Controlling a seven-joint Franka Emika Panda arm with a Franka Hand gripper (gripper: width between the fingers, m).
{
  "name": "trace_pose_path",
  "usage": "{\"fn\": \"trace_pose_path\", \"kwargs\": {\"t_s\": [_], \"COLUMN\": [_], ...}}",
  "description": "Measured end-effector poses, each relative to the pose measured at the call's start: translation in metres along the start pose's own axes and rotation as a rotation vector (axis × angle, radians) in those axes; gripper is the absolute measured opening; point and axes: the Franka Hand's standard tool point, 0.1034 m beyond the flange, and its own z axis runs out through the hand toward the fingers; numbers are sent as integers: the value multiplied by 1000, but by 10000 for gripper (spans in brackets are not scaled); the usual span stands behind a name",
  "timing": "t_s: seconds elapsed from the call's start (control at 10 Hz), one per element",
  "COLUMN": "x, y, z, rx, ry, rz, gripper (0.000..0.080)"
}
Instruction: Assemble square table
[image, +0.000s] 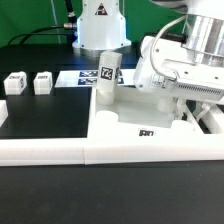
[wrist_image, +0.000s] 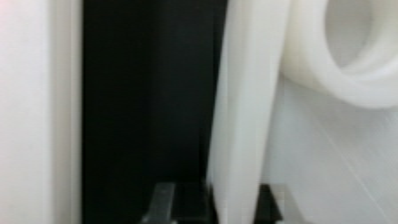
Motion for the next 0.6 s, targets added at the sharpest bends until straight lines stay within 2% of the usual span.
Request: {"fn": "trace_pose_path", "kwargs": {"t_s": [0.3,0.5,0.6], "x": [0,0,1], "y": [0,0,2], "z": [0,0,0], "rx": [-18,-3,14], "ry": [-11,1,17], "rz": [20,46,56], "gripper": [69,69,69]}}
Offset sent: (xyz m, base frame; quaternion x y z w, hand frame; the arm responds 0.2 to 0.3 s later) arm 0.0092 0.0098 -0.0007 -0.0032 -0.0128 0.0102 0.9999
